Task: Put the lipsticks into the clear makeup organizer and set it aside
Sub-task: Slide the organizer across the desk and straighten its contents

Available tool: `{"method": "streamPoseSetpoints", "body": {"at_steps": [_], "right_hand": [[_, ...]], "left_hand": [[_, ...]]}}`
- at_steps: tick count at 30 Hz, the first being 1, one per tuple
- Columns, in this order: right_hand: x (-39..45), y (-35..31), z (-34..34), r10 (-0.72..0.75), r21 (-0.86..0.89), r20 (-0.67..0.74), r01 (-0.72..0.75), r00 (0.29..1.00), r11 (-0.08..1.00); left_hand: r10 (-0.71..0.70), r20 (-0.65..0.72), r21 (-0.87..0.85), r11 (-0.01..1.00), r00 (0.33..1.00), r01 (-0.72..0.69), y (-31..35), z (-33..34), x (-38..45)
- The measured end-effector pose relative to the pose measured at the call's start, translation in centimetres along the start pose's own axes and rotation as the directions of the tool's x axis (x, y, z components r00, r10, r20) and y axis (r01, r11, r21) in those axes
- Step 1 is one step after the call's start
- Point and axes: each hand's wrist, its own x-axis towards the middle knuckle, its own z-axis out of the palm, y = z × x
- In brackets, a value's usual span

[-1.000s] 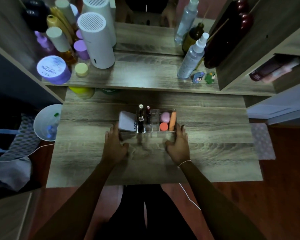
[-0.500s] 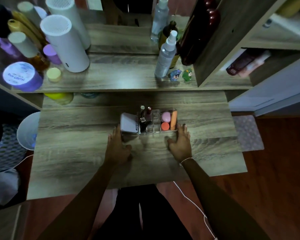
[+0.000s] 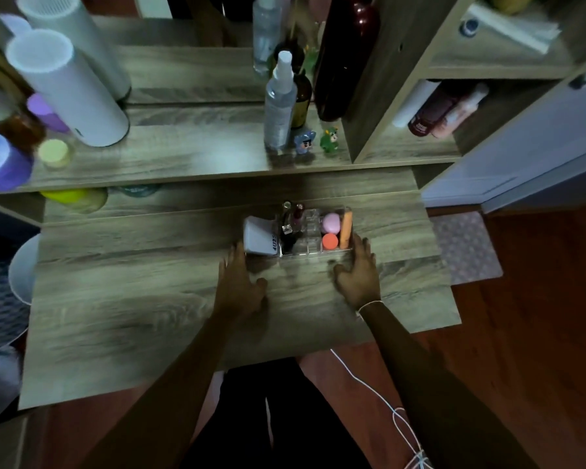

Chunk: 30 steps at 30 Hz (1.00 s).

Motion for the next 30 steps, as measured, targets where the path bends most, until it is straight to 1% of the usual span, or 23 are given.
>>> {"method": "streamPoseSetpoints", "body": {"at_steps": [8, 11, 17, 24, 27, 30], "right_hand": [[1.7, 1.3, -2.6, 0.001, 0.008, -0.071, -0.001, 0.998, 1.0], [2.3, 1.9, -3.8, 0.033, 0.002, -0.087, -0.033, 0.996, 0.999], [3.5, 3.6, -6.1, 0.076, 0.029, -0.095, -0.074, 0.993, 0.997], [5.2, 5.0, -8.1, 0.111, 0.048, -0.104, -0.107, 0.988, 0.993], [5.9, 5.2, -8.7, 0.105, 0.063, -0.092, -0.1, 0.99, 0.993], [6.4, 5.4, -9.0, 0.093, 0.074, -0.098, -0.086, 0.991, 0.994]], "left_hand": [[0.0, 0.084, 0.03, 1.0, 0.996, -0.002, 2.4, 2.7, 0.8], [-0.016, 0.113, 0.032, 0.999, 0.994, 0.012, 3.5, 3.8, 1.2], [0.014, 0.143, 0.035, 0.999, 0.99, -0.019, 5.6, 5.8, 1.6], [0.004, 0.168, 0.061, 0.998, 0.986, -0.014, 7.9, 7.9, 2.2], [0.02, 0.137, 0.058, 0.998, 0.99, -0.028, 8.6, 8.3, 2.5], [0.026, 0.144, 0.074, 0.997, 0.989, -0.037, 9.3, 8.6, 2.8]]}}
